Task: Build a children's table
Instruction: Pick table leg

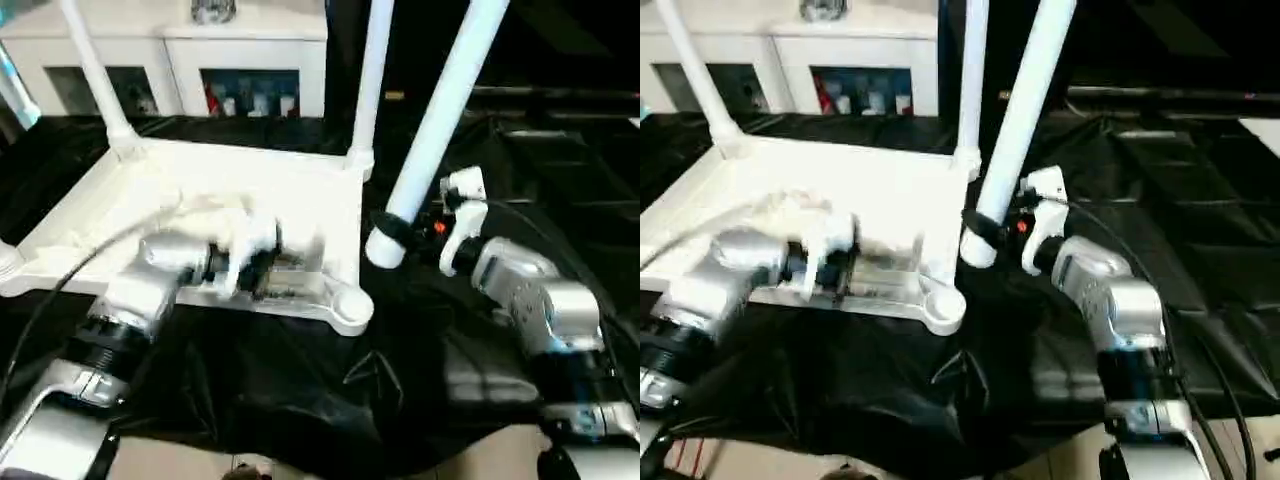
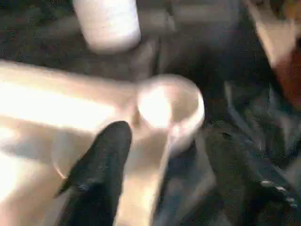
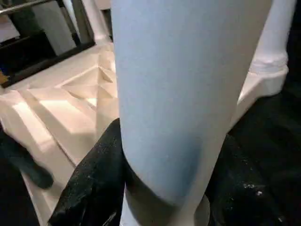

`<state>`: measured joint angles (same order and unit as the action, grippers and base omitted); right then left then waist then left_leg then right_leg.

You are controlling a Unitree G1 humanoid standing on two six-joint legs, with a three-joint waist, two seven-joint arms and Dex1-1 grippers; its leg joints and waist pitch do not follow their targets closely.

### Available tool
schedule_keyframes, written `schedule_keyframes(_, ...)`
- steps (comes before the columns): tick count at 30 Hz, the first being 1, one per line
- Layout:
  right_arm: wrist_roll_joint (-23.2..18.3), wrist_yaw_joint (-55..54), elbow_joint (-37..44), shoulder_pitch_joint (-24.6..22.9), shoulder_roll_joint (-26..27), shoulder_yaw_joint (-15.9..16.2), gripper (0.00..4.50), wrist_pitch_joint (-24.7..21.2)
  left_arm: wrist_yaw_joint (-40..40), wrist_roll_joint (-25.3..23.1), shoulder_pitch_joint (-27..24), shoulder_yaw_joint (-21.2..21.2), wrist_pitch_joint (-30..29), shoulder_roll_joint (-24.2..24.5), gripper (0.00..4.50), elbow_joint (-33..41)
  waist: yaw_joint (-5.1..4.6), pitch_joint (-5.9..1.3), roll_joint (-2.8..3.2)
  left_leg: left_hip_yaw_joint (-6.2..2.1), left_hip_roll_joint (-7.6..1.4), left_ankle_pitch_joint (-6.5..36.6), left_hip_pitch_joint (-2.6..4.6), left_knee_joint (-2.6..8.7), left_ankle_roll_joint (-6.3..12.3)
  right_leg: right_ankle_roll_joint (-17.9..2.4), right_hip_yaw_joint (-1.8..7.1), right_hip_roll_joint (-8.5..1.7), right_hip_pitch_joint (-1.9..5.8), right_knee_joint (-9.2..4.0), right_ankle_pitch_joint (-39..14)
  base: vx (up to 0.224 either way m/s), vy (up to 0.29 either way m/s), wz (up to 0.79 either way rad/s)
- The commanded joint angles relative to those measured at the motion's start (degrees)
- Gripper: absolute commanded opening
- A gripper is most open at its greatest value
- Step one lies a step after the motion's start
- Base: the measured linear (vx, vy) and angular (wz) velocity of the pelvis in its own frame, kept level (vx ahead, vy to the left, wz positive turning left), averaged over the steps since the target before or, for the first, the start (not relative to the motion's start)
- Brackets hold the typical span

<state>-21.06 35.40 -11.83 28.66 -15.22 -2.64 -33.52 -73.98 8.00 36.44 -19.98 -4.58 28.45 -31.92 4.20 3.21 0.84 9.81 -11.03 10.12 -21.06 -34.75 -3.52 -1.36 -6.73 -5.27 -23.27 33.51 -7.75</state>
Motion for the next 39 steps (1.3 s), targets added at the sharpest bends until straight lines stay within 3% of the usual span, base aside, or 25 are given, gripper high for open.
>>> schedule_keyframes(1,0.6,0.0,1.0,0.2,-0.2,0.4,1.89,0.0,-1.0,-2.5,2.3,-1.2,2.7,-0.2,2.65,-2.1,-0.28,-4.27,-0.13,-0.67,-1.55,15.9,1.03,4.46,-1.41,-3.8,2.90,-3.58,3.00,-4.96,-27.6,0.000,0.000,0.00)
schedule_keyframes(2,0.7,0.0,0.8,0.3,-0.2,0.7,1.89,0.1,-0.9,-3.1,2.7,-1.6,3.5,-0.3,2.43,-3.0,-0.34,-4.26,0.03,-0.70,-1.66,15.9,1.09,4.45,-1.44,-4.1,2.87,-3.67,2.93,-4.90,-27.5,0.000,0.000,0.00)
schedule_keyframes(3,1.0,-0.1,0.1,0.6,-0.1,1.0,1.89,0.5,-0.3,-4.8,3.9,-2.5,5.6,-0.5,2.30,-5.4,-0.51,-4.28,0.72,-0.79,-1.64,16.3,1.13,4.41,-1.46,-4.6,2.86,-3.55,2.84,-4.90,-26.8,0.000,0.000,0.00)
schedule_keyframes(5,1.1,-0.3,0.0,0.7,0.0,1.1,1.89,0.6,-0.5,-5.1,4.3,-2.9,6.1,-0.5,2.28,-6.2,-0.70,-4.42,0.31,-0.81,-1.74,16.0,0.94,4.45,-1.47,-5.7,2.91,-3.61,3.11,-4.56,-24.4,0.000,0.000,0.00)
schedule_keyframes(6,1.2,-0.6,0.1,0.7,0.0,1.2,1.89,0.6,-0.1,-6.1,5.2,-3.5,8.0,-0.6,2.15,-8.3,-0.76,-4.48,1.07,-0.86,-1.79,15.9,0.99,4.42,-1.58,-6.6,2.95,-3.62,3.14,-4.28,-23.0,0.000,0.000,0.00)
schedule_keyframes(9,1.0,-0.9,1.6,0.2,0.0,1.3,1.89,-0.1,0.1,-8.1,7.5,-3.8,11.9,-1.5,1.92,-14.2,-1.04,-4.61,0.62,-0.60,-1.33,15.1,0.74,4.23,-0.79,-7.0,2.87,-3.27,3.43,-4.47,-21.0,0.000,0.000,0.00)
schedule_keyframes(15,0.9,-0.1,4.0,-2.1,-0.7,2.1,1.89,-1.4,-2.0,-9.3,8.9,-3.6,13.9,-1.4,1.46,-18.6,-1.07,-4.63,0.66,-0.60,-1.79,14.4,0.84,4.32,-0.38,-9.3,3.00,-3.47,3.52,-4.00,-18.3,0.000,0.000,0.00)
schedule_keyframes(16,1.0,0.0,4.0,-2.2,-0.8,2.3,1.89,-1.4,-2.4,-9.1,8.9,-3.4,13.8,-1.3,1.43,-18.8,-1.10,-4.61,0.04,-0.51,-1.80,14.5,0.83,4.33,-0.31,-9.3,2.99,-3.48,3.51,-4.09,-18.9,0.000,0.000,0.00)
schedule_keyframes(17,1.1,0.2,3.6,-2.2,-0.8,2.5,1.89,-1.3,-2.4,-9.2,9.0,-3.3,14.3,-1.1,1.34,-19.6,-0.96,-4.49,0.38,-0.56,-1.83,15.0,0.93,4.32,-0.41,-9.3,3.00,-3.66,3.43,-4.10,-20.3,0.000,0.000,0.00)
schedule_keyframes(22,1.2,0.3,2.9,-1.6,-0.6,2.8,1.89,-1.1,-1.0,-11.0,9.9,-3.0,18.1,-1.3,0.98,-23.1,-0.93,-4.42,0.38,-0.66,-1.77,15.5,0.97,4.34,-0.48,-7.9,2.93,-3.66,3.37,-4.55,-22.7,0.000,0.000,0.00)
schedule_keyframes(23,1.3,0.4,3.1,-1.6,-0.5,3.1,1.89,-1.1,-1.5,-10.6,9.8,-2.5,17.9,-1.4,0.94,-23.3,-0.96,-4.43,-0.25,-0.58,-1.79,15.4,0.90,4.35,-0.39,-7.8,2.92,-3.65,3.37,-4.54,-22.7,0.000,0.000,0.00)
schedule_keyframes(25,1.4,0.6,3.2,-1.7,-0.4,3.6,1.89,-1.2,-2.4,-10.0,9.6,-1.9,17.4,-1.5,0.69,-23.5,-0.76,-4.46,0.20,-0.60,-1.90,14.7,0.96,4.36,-0.35,-8.3,3.02,-3.77,3.27,-4.32,-21.9,0.000,0.000,0.00)
schedule_keyframes(28,1.4,0.8,3.4,-1.7,-0.4,4.0,1.89,-1.3,-3.1,-9.8,9.3,-1.5,17.4,-1.5,0.49,-23.6,-0.69,-4.43,0.15,-0.59,-2.03,14.9,1.00,4.44,-0.48,-9.1,3.10,-3.78,3.23,-4.13,-20.7,0.000,0.000,0.00)
schedule_keyframes(34,1.3,1.2,3.7,-2.1,-0.6,4.6,1.89,-1.4,-4.6,-8.7,9.2,-0.1,18.0,-2.3,0.03,-25.1,-0.68,-4.40,0.05,-0.60,-1.92,15.0,0.87,4.44,-0.44,-8.5,3.04,-3.88,3.39,-4.30,-22.1,0.000,0.000,0.00)
schedule_keyframes(37,0.7,2.2,4.7,-2.3,-0.8,5.2,1.89,-1.8,-5.6,-6.1,8.5,2.0,14.4,-3.0,0.01,-23.8,-0.91,-4.55,0.25,-0.56,-1.95,13.7,0.72,4.39,-0.26,-9.5,3.12,-3.84,3.52,-3.92,-19.1,0.000,0.000,0.00)
schedule_keyframes(39,0.4,2.9,5.6,-2.5,-1.1,5.6,1.89,-2.1,-5.2,-4.8,7.4,2.9,11.7,-3.6,0.01,-22.2,-0.92,-4.63,0.07,-0.46,-1.95,12.8,0.63,4.31,0.31,-10.8,3.13,-3.81,3.65,-3.58,-17.1,0.000,0.000,0.00)
